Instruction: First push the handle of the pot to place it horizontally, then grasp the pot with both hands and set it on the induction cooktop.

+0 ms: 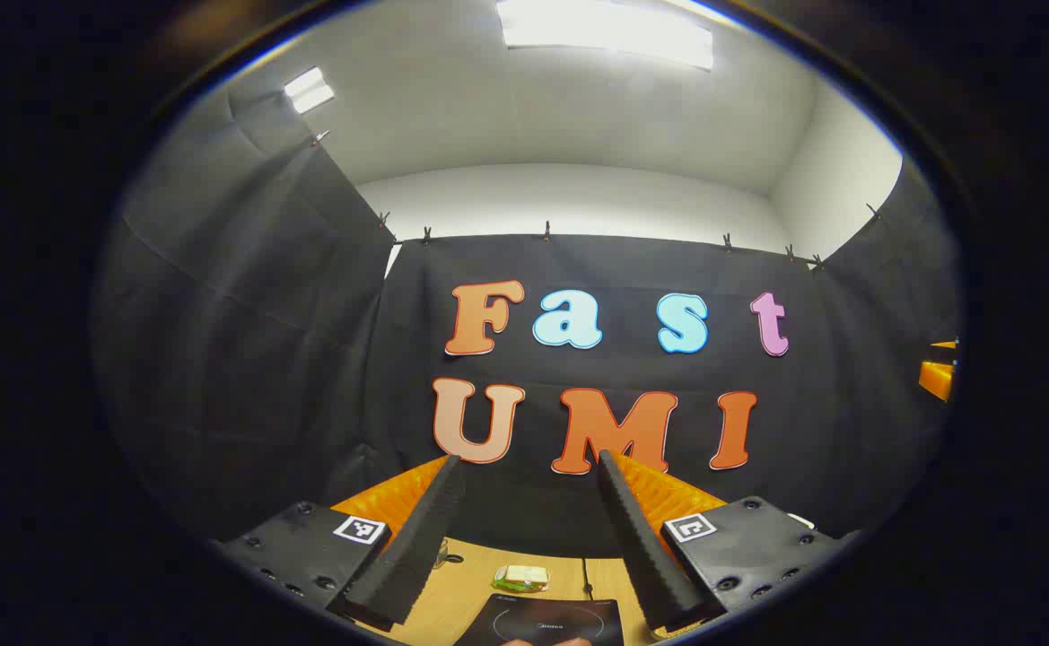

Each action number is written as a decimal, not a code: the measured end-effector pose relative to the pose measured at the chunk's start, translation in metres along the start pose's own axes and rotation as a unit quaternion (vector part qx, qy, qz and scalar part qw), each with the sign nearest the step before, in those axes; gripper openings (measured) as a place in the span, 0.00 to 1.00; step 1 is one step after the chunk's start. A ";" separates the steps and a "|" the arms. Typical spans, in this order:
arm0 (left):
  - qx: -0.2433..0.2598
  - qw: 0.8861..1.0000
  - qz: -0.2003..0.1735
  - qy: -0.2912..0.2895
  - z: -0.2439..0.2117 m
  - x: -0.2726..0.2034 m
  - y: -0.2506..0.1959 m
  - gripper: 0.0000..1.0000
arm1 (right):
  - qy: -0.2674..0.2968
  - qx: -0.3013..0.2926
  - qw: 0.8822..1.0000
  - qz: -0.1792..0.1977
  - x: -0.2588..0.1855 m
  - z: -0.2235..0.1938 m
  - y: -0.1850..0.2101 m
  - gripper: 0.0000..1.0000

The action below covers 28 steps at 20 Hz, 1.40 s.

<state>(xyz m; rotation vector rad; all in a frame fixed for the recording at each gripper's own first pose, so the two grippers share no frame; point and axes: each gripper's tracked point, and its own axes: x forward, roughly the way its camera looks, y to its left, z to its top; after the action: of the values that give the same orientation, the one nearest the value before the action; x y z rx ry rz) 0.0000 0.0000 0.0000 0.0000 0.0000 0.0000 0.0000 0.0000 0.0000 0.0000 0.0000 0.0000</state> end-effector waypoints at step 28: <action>0.005 1.000 -0.008 0.004 -0.010 -0.004 -0.024 0.97 | 0.046 0.035 0.998 0.019 -0.010 -0.050 -0.004 0.95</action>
<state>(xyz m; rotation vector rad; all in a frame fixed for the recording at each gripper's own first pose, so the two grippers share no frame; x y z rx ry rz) -0.0042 -0.0242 -0.0099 0.0108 0.0083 -0.0162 -0.0095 -0.0043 -0.0496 0.0699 0.0925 0.0371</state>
